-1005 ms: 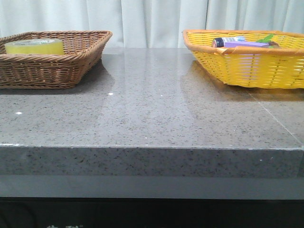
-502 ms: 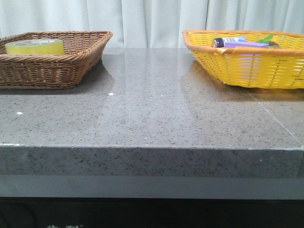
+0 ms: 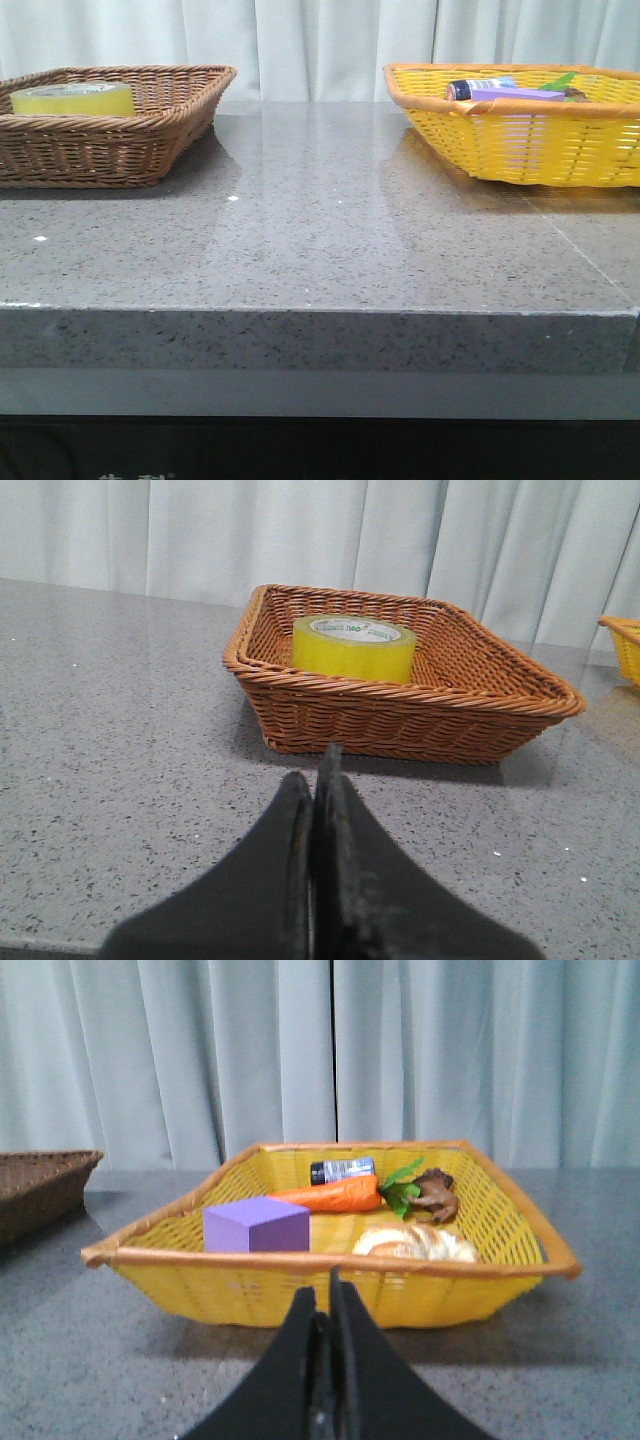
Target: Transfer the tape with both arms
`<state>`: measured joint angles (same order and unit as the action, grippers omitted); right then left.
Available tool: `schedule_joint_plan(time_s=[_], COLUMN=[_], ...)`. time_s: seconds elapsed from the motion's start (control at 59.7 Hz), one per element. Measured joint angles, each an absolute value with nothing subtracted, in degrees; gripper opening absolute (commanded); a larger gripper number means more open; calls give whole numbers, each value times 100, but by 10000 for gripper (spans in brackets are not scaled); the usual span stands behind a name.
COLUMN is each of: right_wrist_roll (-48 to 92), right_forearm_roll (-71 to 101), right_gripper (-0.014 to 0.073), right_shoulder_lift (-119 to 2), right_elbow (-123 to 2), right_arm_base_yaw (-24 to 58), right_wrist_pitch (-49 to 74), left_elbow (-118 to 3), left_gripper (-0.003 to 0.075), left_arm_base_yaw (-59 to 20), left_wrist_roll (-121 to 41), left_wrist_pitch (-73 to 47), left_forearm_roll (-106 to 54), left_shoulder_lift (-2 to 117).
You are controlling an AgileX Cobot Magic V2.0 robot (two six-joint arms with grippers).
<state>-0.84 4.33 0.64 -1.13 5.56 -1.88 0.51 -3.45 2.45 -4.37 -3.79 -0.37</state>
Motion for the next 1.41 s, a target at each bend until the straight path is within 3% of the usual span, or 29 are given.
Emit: schedule_joint_plan(time_s=[1.407], right_wrist_roll=[-98], right_forearm_roll=[425], right_gripper=[-69], right_shoulder_lift=[64], right_elbow=[164], right_arm_base_yaw=[-130], right_wrist_pitch=[0], left_elbow=[51], left_gripper=[-20], left_arm_base_yaw=[-345], left_wrist_roll=[248], left_wrist_pitch=[-437], left_forearm_roll=[-379], left_shoulder_lift=[-37])
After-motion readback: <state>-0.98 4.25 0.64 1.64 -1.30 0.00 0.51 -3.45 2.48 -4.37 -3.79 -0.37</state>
